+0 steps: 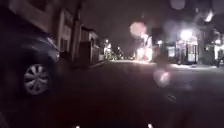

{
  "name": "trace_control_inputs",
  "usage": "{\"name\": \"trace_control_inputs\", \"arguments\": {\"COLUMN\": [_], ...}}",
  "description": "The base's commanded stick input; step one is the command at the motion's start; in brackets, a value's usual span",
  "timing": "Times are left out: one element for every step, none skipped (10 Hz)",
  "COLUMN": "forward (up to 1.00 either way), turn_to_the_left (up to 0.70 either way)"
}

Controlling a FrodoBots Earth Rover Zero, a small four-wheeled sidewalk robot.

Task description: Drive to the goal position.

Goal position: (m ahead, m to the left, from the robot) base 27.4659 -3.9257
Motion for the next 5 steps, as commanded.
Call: {"name": "trace_control_inputs", "arguments": {"forward": [0.38, 0.03, 0.7, 0.7, 0.7], "turn_to_the_left": [0.0, 0.0, 0.0, 0.0, 0.0]}}
